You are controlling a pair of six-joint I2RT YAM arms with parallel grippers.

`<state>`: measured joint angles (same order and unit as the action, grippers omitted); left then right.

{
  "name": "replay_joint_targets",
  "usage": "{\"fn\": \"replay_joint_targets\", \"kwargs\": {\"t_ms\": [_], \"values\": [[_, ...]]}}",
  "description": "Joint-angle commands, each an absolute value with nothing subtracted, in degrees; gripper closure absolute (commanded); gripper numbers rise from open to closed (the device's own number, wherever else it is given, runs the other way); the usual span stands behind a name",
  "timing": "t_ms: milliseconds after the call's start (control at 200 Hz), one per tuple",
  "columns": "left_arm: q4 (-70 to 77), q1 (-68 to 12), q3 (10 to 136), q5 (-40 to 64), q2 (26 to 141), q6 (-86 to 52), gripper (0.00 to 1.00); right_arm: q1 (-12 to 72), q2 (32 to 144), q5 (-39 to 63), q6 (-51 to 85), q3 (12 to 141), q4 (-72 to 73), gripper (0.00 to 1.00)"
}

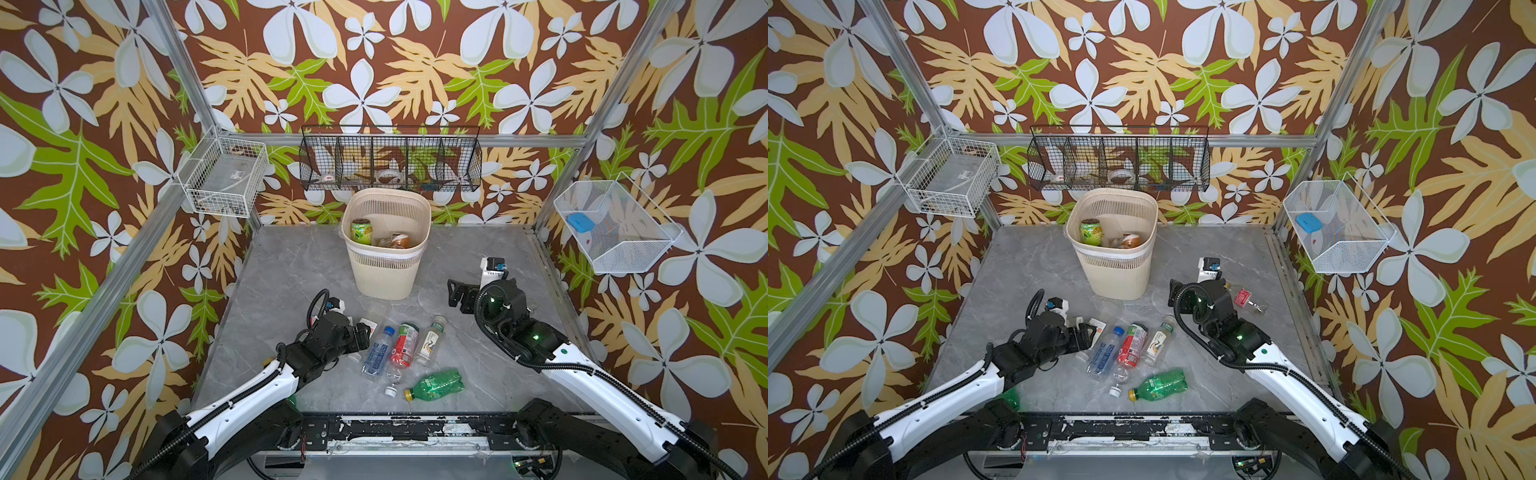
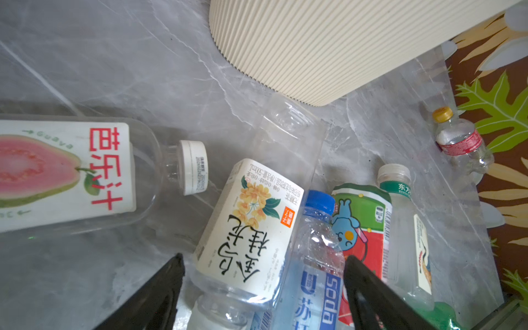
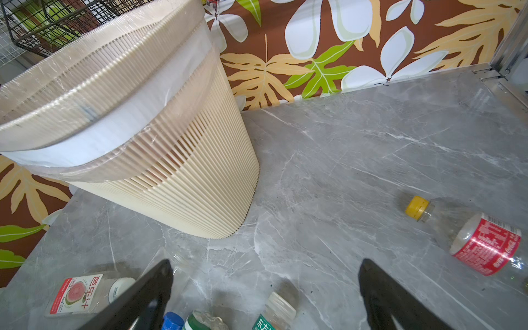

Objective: Throw the plastic bottles in the bin
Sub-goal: Pick up the plastic bottle from the center of the table.

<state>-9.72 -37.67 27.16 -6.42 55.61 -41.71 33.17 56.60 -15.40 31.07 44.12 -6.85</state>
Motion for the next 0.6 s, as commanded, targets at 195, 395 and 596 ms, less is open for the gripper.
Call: {"fn": "replay_joint_targets", "kwargs": {"t_ms": [195, 395, 596], "values": [[-10.67, -40.43, 29.83, -11.68, 62.56, -40.4, 0.11, 33.22, 56.69, -16.15, 31.2, 44.12, -6.06, 0.0], [-10.51, -40.69, 32.31, -12.24, 67.7, -38.33, 0.1, 33.22, 56.38, -16.51, 31.24, 43.96, -6.33, 0.0], [-9.94, -41.04, 33.94, -12.46, 72.13, -37.18, 0.1, 33.22, 56.07, -17.14, 31.21, 43.67, -6.41, 0.0]]}}
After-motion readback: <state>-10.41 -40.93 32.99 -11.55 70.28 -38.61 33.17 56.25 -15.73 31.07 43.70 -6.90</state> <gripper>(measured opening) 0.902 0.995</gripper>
